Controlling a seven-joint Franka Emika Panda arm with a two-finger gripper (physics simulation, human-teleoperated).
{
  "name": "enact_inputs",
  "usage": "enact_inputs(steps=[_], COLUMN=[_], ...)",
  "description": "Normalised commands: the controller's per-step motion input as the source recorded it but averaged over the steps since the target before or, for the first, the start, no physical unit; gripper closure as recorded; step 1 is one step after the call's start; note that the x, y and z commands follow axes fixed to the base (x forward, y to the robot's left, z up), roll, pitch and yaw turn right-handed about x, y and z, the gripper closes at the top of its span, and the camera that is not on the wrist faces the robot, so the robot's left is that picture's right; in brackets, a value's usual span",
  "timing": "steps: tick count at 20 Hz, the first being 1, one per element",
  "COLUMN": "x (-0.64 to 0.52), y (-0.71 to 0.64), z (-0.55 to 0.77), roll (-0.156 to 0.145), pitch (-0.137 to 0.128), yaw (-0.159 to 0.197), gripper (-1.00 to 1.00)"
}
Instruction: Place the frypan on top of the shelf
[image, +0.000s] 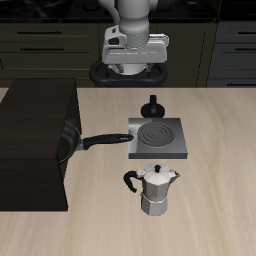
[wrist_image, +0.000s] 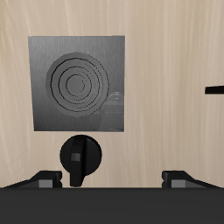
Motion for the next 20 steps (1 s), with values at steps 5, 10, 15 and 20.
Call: enact_inputs(steps=[5, 10, 15, 20], x=[0.07, 0.19, 0.15, 0.29], y=[0.09, 0.01, -0.09, -0.17], z=[0.01, -0.02, 0.09, 0.11], roll=[-0.005, -0.017, -0.028, 0.000], pitch=[-0.011, 0.016, -0.032, -0.011], yaw=[-0.012, -0.034, -0.014, -0.031], gripper=[-1.00, -1.00, -1.00, -1.00])
